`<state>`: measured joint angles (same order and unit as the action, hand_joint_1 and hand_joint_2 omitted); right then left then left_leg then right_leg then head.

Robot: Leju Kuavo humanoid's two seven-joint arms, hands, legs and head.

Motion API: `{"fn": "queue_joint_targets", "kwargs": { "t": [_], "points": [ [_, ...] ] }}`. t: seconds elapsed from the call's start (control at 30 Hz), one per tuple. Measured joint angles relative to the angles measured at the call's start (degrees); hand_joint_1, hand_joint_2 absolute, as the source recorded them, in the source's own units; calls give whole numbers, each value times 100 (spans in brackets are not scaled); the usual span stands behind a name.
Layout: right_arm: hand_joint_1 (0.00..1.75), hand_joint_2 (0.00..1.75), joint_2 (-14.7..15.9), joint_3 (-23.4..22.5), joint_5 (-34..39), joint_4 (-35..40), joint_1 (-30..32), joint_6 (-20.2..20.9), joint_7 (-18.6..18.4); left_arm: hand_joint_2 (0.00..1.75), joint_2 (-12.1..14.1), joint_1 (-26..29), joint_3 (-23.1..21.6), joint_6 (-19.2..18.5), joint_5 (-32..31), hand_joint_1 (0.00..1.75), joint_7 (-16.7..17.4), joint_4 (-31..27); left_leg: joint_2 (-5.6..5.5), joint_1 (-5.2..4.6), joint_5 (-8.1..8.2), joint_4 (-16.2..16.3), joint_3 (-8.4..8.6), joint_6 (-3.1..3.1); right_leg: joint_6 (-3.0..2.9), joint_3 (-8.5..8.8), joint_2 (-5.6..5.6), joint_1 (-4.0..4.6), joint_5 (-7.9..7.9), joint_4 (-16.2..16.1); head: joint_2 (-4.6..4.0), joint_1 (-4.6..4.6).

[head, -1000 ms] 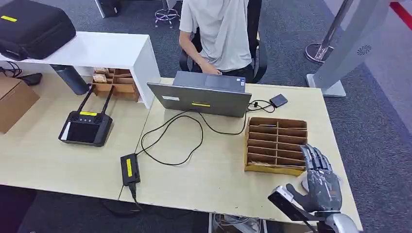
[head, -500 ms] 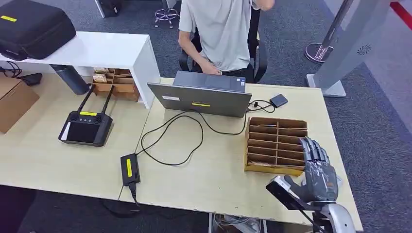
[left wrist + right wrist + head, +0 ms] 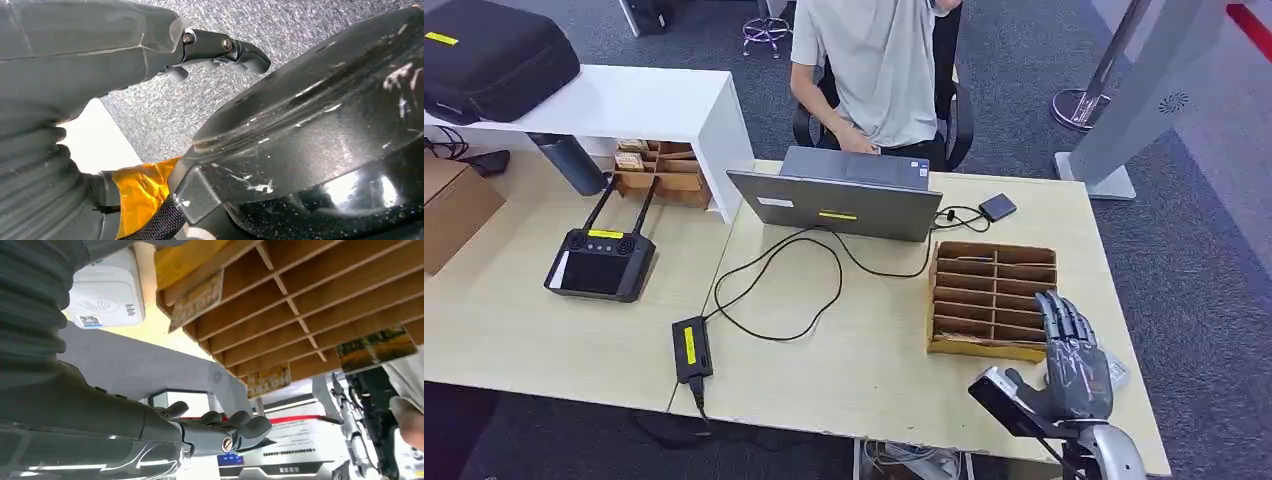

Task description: Pass the card to the sensor for recognition and then transmit it.

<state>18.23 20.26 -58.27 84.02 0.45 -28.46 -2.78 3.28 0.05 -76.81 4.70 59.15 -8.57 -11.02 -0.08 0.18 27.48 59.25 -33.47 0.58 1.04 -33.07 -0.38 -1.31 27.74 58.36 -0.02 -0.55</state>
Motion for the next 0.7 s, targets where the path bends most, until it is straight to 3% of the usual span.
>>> {"fn": "queue_joint_targets", "kwargs": {
  "t": [0.7],
  "points": [
    [0,175,-33,-142,59,-557,3,-103,2,175,-2,-6,0,11,-15,0,52,0,0,0,0,0,0,0,0,1,0,0,0,1,0,-2]
  ]
}}
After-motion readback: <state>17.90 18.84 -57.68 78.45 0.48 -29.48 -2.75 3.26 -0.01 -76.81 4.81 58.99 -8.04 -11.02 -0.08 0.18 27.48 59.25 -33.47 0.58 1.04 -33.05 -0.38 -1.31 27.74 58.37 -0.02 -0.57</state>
